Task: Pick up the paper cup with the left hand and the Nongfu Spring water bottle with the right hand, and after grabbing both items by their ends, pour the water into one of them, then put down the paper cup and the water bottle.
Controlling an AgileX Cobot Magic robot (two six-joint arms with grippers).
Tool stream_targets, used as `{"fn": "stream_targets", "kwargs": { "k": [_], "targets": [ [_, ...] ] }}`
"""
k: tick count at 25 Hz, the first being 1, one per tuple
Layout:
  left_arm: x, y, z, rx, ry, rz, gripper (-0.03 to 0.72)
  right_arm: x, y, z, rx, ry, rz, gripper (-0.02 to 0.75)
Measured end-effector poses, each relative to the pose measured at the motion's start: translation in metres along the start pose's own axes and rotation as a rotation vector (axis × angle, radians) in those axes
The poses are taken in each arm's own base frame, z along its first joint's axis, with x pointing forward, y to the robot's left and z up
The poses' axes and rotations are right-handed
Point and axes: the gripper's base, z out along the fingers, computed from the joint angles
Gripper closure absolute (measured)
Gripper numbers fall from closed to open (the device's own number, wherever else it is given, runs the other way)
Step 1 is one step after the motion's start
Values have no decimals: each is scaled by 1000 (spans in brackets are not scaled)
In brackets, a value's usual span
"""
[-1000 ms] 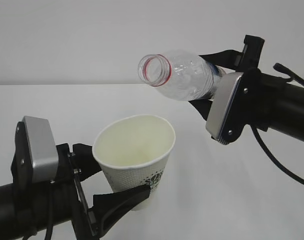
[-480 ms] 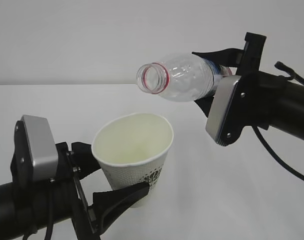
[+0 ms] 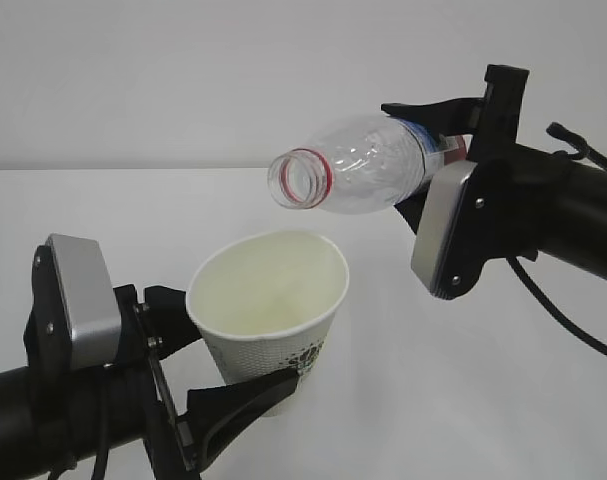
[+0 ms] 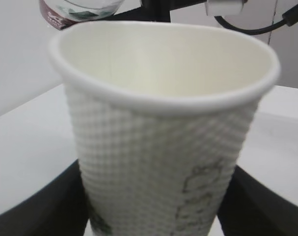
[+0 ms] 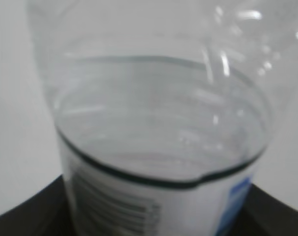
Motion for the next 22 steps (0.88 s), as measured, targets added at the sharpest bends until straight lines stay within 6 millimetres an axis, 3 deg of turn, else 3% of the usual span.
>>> {"fn": "stream_targets", "kwargs": {
  "k": [8,12,22],
  "targets": [
    [-2,1,1,-1,-10,4,154,0,-3,1,25,-3,-34,259],
    [-12,2,3,-4,-53,18,154,-1,-10,4,51,-7,-40,259],
    [-13,2,3,-6,-54,17,175,-2,-27,11,110,-20,-78,259]
  ]
}}
